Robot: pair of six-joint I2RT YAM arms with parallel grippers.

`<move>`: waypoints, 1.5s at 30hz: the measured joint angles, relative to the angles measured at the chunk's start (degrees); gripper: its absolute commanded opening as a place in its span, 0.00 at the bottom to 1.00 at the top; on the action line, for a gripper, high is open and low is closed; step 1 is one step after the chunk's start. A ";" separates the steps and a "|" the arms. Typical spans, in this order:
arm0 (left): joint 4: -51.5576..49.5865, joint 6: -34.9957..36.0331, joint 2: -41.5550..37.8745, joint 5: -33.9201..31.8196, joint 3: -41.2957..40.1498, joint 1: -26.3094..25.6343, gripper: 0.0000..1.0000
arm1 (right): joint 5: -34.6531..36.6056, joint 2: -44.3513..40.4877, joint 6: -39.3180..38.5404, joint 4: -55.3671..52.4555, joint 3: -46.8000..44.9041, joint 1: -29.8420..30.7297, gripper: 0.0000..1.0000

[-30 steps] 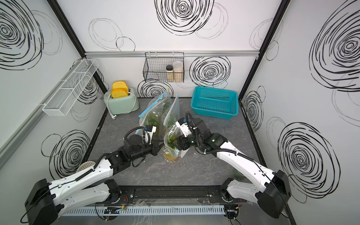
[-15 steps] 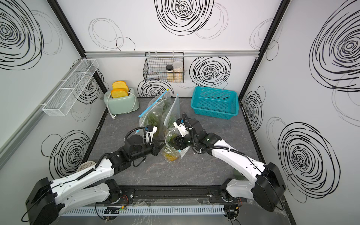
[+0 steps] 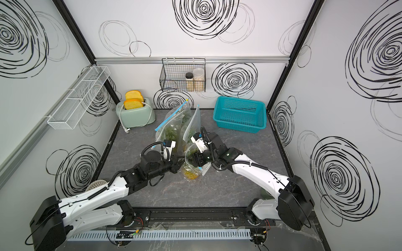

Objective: Open the zip-top bag and take out the pineapple
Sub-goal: Pick up the pineapple from the zipper food storage bag.

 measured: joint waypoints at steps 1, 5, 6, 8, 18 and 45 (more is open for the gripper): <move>-0.13 0.07 -0.07 -0.20 0.00 0.00 0.22 | -0.17 0.13 -0.02 0.11 0.00 -0.02 0.64; -0.55 0.42 -0.63 -0.35 0.00 -0.04 0.14 | -0.87 0.35 -0.50 0.28 0.13 0.02 0.59; -0.55 0.46 -0.76 -0.24 0.00 -0.07 0.12 | -1.01 0.35 -0.72 0.33 0.13 0.07 0.57; -0.55 0.68 -0.87 0.00 0.00 -0.09 0.08 | -1.22 0.35 -1.07 0.31 0.13 0.15 0.49; -0.04 1.33 -1.07 -0.39 0.00 0.24 0.00 | -1.20 0.33 -3.43 0.33 0.35 -0.24 0.12; -1.01 1.86 -7.82 1.38 -3.21 4.11 0.82 | -4.85 -10.01 -4.42 -2.56 -4.31 -13.25 0.00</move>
